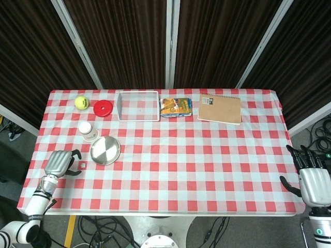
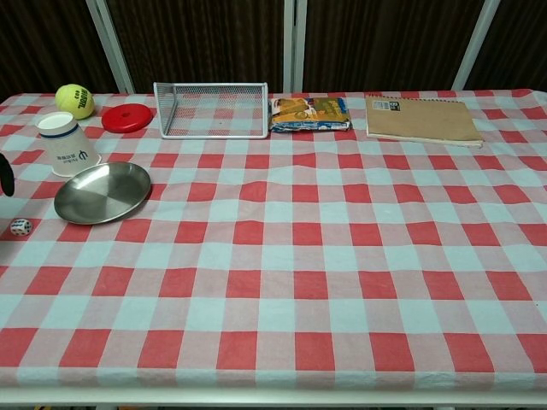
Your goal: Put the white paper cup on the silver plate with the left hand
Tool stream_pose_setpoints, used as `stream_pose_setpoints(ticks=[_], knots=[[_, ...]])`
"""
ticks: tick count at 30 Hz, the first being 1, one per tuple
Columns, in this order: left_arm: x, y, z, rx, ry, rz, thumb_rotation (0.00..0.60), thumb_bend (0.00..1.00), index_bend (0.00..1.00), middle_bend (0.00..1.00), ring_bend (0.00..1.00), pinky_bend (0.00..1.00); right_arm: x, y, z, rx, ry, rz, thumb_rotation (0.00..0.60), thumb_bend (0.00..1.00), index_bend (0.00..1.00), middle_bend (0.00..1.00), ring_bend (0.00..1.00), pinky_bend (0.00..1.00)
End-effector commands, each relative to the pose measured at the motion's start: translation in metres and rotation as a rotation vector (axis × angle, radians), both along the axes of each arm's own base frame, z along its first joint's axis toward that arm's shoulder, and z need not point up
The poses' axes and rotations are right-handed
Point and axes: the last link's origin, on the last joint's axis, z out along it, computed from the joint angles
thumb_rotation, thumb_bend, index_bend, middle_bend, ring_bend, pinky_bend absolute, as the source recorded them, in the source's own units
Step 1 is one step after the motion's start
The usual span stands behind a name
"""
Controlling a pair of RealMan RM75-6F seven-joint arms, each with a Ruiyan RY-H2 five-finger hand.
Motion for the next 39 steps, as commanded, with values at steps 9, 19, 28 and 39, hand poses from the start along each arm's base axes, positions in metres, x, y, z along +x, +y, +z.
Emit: stream_pose_setpoints(ticks=[9, 19, 28, 39], knots=[[-0.01, 0.008, -0.022, -0.073, -0.014, 0.075, 0.6, 0.34, 0.48, 0.93, 0.89, 0.95, -0.001, -0.002, -0.002, 0.011, 0.001, -0.007, 0.6, 0.16, 0.1, 0.2, 0.07, 0.14], [-0.011, 0.005, -0.024, -0.074, -0.012, 0.077, 0.6, 0.37, 0.51, 0.93, 0.9, 0.95, -0.003, -0.002, -0.002, 0.013, -0.006, -0.008, 0.6, 0.16, 0.1, 0.2, 0.07, 0.14], [0.015, 0.023, -0.012, -0.006, -0.061, 0.0, 0.6, 0.38, 0.54, 0.93, 0.9, 0.95, -0.001, -0.001, -0.001, 0.006, -0.006, 0.0, 0.6, 0.16, 0.1, 0.21, 0.07, 0.15], [0.06, 0.062, -0.042, -0.076, -0.045, -0.069, 0.6, 0.38, 0.51, 0.93, 0.89, 0.95, -0.005, 0.004, 0.003, -0.003, -0.011, -0.013, 0.6, 0.16, 0.1, 0.21, 0.07, 0.15]])
